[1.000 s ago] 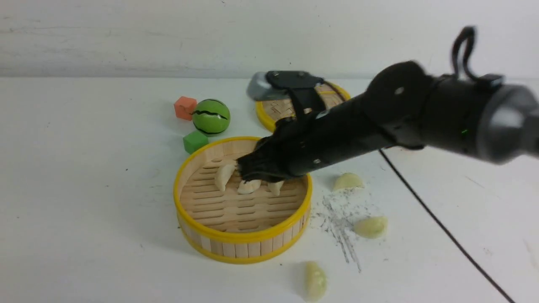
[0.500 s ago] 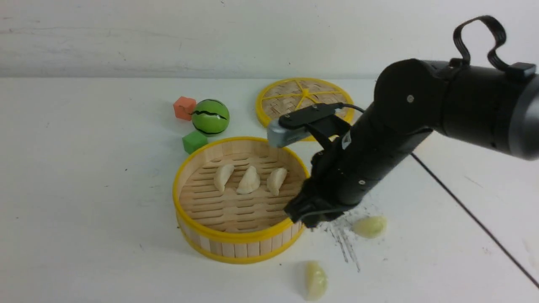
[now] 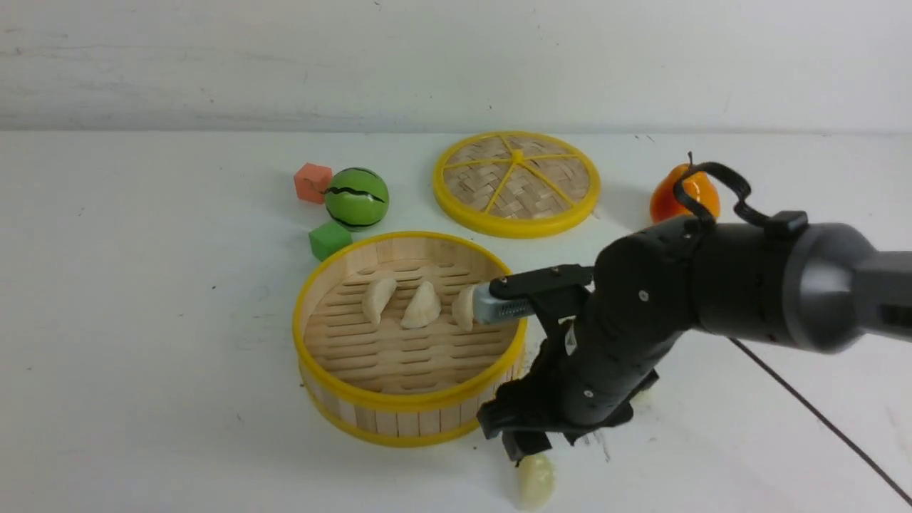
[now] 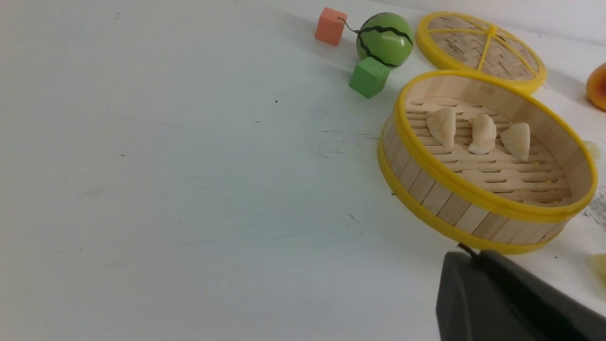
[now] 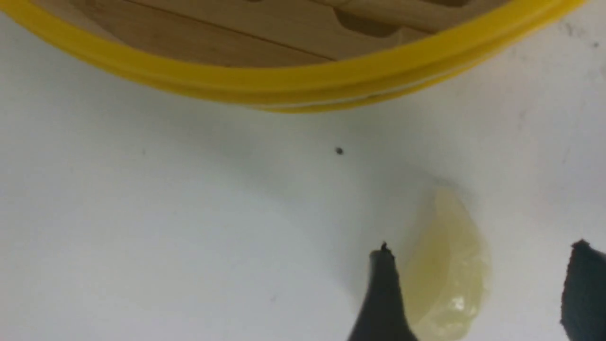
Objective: Put the dumplings into the steamer on the white table.
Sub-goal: 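Reach for and grasp a dumpling lying on the table beside the steamer, then place the dumpling in the bamboo steamer basket with the right gripper, then reach for and grasp a dumpling lying on the table beside the steamer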
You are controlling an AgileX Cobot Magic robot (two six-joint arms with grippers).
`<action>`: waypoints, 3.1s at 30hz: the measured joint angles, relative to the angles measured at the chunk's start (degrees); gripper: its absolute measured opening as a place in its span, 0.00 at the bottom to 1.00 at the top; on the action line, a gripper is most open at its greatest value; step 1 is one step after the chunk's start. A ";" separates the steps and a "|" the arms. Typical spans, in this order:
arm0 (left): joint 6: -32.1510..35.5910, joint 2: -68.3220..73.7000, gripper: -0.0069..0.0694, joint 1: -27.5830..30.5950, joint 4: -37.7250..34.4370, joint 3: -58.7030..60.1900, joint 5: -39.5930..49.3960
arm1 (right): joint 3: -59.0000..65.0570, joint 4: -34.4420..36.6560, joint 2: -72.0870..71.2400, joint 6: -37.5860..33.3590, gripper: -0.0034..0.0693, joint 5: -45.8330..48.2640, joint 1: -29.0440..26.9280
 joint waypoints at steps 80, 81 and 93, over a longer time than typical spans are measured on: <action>0.00 -0.16 0.17 0.00 0.18 0.48 -0.98 | -1.30 -1.71 1.75 15.21 0.75 -8.04 -16.25; 0.00 -0.16 0.17 0.00 0.18 0.48 -0.98 | -1.25 -2.65 1.75 16.12 0.75 -8.32 -16.25; 0.00 -0.16 0.17 0.00 0.18 0.54 -1.26 | -1.08 -6.87 3.69 25.48 0.71 -6.53 -13.71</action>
